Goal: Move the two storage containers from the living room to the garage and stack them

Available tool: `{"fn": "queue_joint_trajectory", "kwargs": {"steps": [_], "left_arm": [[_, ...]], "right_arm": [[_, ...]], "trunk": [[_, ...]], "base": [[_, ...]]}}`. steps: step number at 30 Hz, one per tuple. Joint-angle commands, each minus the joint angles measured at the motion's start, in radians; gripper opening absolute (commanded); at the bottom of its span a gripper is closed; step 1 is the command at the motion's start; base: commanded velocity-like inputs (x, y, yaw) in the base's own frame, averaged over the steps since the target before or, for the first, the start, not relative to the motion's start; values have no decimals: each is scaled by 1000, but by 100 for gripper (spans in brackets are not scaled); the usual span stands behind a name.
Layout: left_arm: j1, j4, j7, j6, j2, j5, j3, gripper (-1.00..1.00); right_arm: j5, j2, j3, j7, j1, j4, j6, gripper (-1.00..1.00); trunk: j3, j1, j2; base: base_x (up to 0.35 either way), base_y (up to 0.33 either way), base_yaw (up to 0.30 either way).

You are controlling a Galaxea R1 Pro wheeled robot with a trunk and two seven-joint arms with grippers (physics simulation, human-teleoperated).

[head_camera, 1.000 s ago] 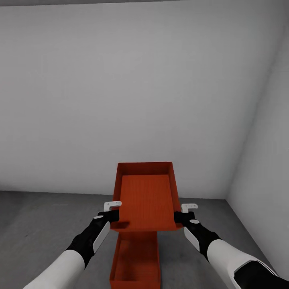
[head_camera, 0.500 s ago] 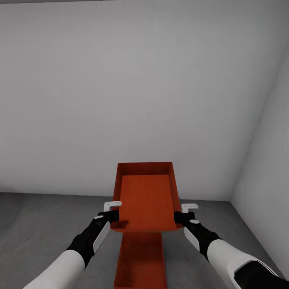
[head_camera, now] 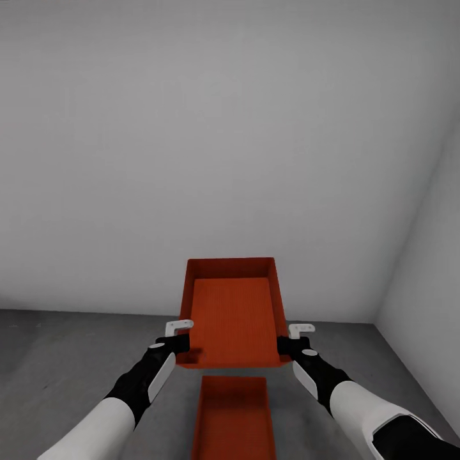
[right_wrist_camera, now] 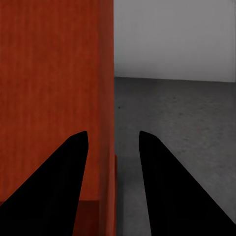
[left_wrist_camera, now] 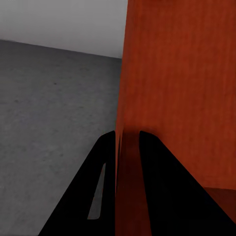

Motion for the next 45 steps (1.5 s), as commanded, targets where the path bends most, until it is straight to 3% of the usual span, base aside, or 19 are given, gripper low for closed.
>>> {"fn": "queue_joint_trajectory", "kwargs": {"steps": [1, 17, 45], "left_arm": [[-1, -5, 15, -10, 2, -13, 14, -100], [-1, -6, 15, -10, 2, -13, 14, -100], [-1, -4, 15, -10, 2, -13, 13, -100]], "right_arm": [[-18, -8, -4, -1, 0, 5, -3, -100], [-19, -7, -3, -8, 0, 5, -2, -100], [-20, -8, -4, -8, 0, 5, -9, -100]], "trunk": [[0, 0, -1], [0, 0, -1], [0, 0, -1]], "base": [[2, 2, -9], [0, 0, -200], [62, 74, -8]]}}
